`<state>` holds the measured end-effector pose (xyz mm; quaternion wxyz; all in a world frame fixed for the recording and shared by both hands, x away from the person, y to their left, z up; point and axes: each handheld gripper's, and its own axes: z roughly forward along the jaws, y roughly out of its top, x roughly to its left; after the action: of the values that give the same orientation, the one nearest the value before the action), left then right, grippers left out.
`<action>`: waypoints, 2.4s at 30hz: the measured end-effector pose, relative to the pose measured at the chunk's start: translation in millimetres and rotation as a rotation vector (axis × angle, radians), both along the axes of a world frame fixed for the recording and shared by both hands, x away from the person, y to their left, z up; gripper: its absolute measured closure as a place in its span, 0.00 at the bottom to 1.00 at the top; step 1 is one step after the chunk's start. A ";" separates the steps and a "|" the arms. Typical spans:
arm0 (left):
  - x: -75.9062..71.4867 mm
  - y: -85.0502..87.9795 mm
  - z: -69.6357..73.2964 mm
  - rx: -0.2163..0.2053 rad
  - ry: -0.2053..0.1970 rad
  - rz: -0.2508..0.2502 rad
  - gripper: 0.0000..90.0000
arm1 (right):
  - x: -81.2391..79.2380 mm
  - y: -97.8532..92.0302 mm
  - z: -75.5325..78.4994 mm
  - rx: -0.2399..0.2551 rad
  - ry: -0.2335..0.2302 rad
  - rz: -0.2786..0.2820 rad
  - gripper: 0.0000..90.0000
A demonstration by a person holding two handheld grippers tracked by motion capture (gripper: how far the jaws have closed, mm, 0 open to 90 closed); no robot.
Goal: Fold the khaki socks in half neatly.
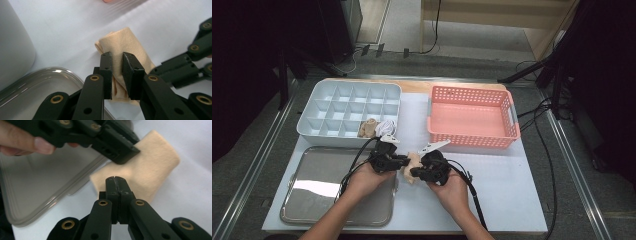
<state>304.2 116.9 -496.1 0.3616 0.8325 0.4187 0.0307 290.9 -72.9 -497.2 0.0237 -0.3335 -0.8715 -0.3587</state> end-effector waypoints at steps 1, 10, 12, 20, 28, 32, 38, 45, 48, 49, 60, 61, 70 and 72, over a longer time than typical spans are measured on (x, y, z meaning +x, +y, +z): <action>0.4 0.0 -0.1 0.000 0.000 -0.002 0.88 | -1.6 0.1 0.2 -0.001 -0.001 0.003 1.00; 3.2 -3.3 -1.7 0.013 0.002 -0.016 0.87 | -6.2 -1.7 -7.3 -0.007 0.004 -0.006 1.00; 4.2 -3.9 -2.6 0.009 0.005 -0.013 0.87 | -7.3 -1.7 -7.5 -0.015 -0.003 -0.005 1.00; 6.9 -2.4 -5.3 -0.003 0.017 -0.006 0.85 | -8.6 -5.0 -14.2 0.009 -0.030 -0.006 1.00; 4.7 0.7 3.3 -0.024 -0.016 0.001 0.71 | -9.4 -4.4 -14.2 0.000 -0.042 0.000 1.00; 6.2 -2.4 5.5 -0.023 -0.032 -0.002 0.62 | -9.8 -4.1 -14.0 -0.004 -0.042 -0.001 1.00; 10.2 -7.3 -0.6 -0.017 -0.021 -0.022 0.51 | -10.6 -3.6 -13.8 -0.005 -0.045 -0.002 1.00; 14.4 -11.0 -8.9 -0.017 0.011 -0.049 0.47 | -12.0 -3.6 -13.7 -0.012 -0.051 -0.006 1.00; 16.5 -11.7 -13.5 -0.016 0.027 -0.062 0.46 | -12.3 -4.1 -13.9 -0.011 -0.044 -0.007 1.00; 17.4 -11.6 -15.2 -0.021 0.030 -0.067 0.46 | -12.5 -4.3 -14.0 -0.011 -0.044 -0.008 1.00; 16.9 -13.5 -19.1 -0.023 0.025 -0.088 0.45 | -19.8 -4.5 -17.3 -0.036 0.009 0.003 1.00; 16.6 -13.7 -19.2 -0.024 0.026 -0.089 0.46 | -20.5 -4.1 -18.2 -0.038 0.010 0.004 1.00; 9.9 -17.9 -18.5 -0.010 0.031 -0.105 0.52 | -21.0 -5.5 -20.8 -0.035 -0.017 0.015 1.00; 9.3 -17.9 -18.5 -0.019 0.044 -0.101 0.54 | -20.6 -6.4 -21.3 -0.029 -0.016 0.017 1.00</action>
<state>313.5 99.0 -514.6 0.3610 0.8496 0.3843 -0.0100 270.3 -79.3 -518.5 0.0147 -0.3237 -0.8795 -0.3485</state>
